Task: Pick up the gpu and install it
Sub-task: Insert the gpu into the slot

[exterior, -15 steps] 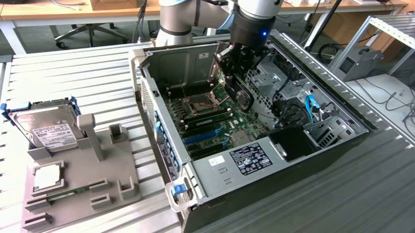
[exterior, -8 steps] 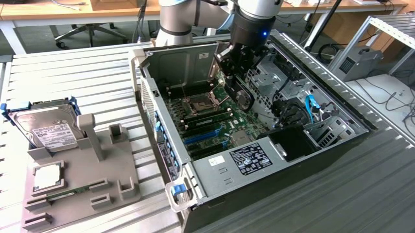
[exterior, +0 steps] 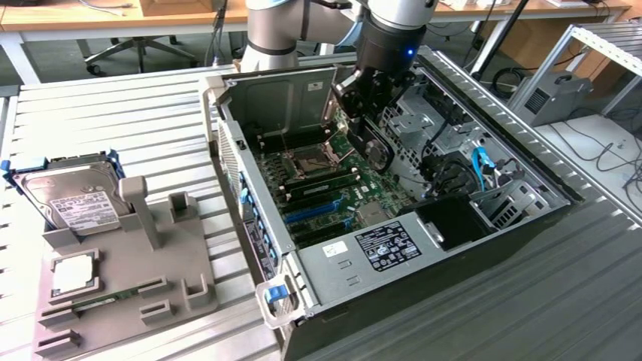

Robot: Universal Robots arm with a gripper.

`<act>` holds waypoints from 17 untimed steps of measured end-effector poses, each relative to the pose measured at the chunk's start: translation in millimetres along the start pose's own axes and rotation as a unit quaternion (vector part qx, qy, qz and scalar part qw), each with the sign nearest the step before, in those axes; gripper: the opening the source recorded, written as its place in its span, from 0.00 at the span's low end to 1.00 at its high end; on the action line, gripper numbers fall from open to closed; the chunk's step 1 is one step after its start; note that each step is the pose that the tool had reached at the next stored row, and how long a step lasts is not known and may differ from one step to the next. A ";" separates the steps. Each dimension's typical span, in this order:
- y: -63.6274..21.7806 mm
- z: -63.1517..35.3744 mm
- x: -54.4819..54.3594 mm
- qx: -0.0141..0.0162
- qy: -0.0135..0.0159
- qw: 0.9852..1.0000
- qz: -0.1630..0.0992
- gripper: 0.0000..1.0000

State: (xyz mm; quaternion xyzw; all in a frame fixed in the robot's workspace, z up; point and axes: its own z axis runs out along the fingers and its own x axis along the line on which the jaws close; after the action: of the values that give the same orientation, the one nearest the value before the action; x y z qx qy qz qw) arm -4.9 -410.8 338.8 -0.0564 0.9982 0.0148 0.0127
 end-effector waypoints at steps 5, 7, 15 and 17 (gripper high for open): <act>0.0 0.0 0.0 0.000 0.000 1.000 -0.009 0.29; 0.0 0.0 0.0 0.000 0.000 1.000 -0.012 0.29; 0.0 0.0 0.0 -0.001 0.001 1.000 -0.023 0.29; 0.0 0.0 0.0 -0.001 0.001 1.000 -0.028 0.29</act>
State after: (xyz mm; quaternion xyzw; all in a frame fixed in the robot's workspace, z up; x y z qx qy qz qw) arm -4.9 -410.8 338.8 -0.0839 0.9963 0.0151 0.0123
